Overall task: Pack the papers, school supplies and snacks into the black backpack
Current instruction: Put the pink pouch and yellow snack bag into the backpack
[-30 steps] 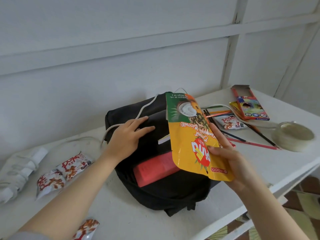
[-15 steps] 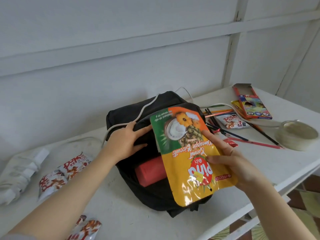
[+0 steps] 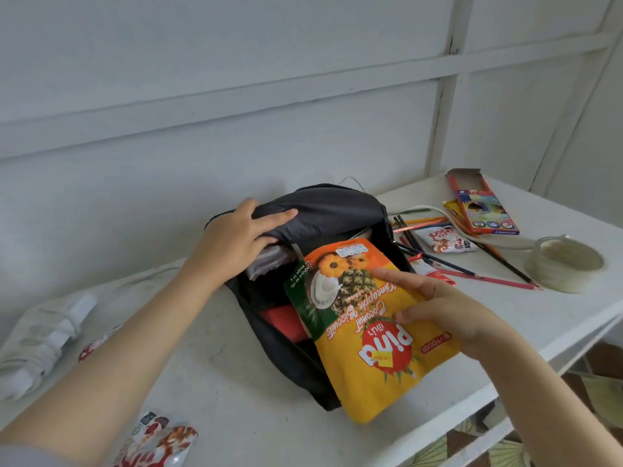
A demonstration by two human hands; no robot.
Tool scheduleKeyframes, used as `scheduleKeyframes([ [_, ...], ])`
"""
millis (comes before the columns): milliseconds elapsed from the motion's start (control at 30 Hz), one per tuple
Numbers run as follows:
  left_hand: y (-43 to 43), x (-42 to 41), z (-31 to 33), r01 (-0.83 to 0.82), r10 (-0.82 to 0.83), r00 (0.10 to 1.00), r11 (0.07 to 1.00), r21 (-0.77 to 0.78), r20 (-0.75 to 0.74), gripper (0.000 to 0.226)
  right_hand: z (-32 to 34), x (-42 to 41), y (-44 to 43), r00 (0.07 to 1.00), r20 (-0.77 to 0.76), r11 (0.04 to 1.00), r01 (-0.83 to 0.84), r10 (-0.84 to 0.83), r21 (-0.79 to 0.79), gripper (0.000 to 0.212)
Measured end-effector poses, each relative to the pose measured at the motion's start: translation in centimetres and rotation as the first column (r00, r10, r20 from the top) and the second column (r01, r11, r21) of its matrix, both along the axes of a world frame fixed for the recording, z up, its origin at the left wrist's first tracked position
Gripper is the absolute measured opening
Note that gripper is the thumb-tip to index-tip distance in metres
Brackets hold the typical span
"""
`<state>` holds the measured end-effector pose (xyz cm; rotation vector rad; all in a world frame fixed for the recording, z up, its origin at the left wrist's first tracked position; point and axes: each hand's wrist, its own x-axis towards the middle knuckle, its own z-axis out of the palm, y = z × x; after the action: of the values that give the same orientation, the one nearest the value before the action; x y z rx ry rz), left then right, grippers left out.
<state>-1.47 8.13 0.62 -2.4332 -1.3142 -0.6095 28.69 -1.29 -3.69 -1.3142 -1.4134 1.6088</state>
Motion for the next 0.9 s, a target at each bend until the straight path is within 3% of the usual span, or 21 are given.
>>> scheduleKeyframes([
  [200, -0.4, 0.3, 0.6, 0.002, -0.003, 1.000, 0.990, 0.144, 0.014, 0.060, 1.3, -2.9, 1.8, 0.999, -0.026, 1.000, 0.022, -0.022, -0.004, 0.059],
  [367, -0.7, 0.7, 1.1, 0.027, -0.028, 1.000, 0.990, 0.136, 0.005, 0.057, 0.6, -5.8, 5.2, 0.995, -0.099, 0.997, 0.021, -0.028, -0.080, 0.059],
  [533, -0.9, 0.8, 1.5, 0.027, -0.028, 1.000, 0.997, 0.078, 0.007, 0.056, 0.0, -8.3, 8.6, 0.998, -0.010, 0.998, -0.061, 0.061, -0.020, 0.057],
  [633, -1.0, 0.6, 1.4, 0.002, -0.003, 1.000, 0.999, 0.048, 0.014, 0.055, -0.2, -9.7, 9.1, 0.991, 0.129, 0.990, 0.016, -0.033, 0.137, 0.055],
  [700, -1.1, 0.5, 1.3, -0.007, 0.006, 1.000, 0.999, 0.031, 0.025, 0.055, -0.2, -10.2, 8.7, 0.901, 0.408, 0.942, 0.002, -0.147, 0.336, 0.054],
  [767, -1.1, 0.5, 1.2, -0.006, 0.006, 1.000, 1.000, 0.027, 0.022, 0.054, -0.3, -10.7, 7.4, 0.706, 0.642, 0.864, -0.085, -0.299, 0.496, 0.050],
  [833, -1.0, 0.4, 1.1, -0.010, 0.010, 1.000, 1.000, 0.024, 0.014, 0.055, -0.5, -10.9, 5.4, 0.587, 0.705, 0.789, -0.173, -0.397, 0.589, 0.047],
  [900, -0.9, 0.3, 1.1, -0.016, 0.015, 1.000, 1.000, 0.015, 0.019, 0.056, -1.0, -10.6, 3.6, 0.601, 0.709, 0.715, -0.304, -0.369, 0.630, 0.051],
])
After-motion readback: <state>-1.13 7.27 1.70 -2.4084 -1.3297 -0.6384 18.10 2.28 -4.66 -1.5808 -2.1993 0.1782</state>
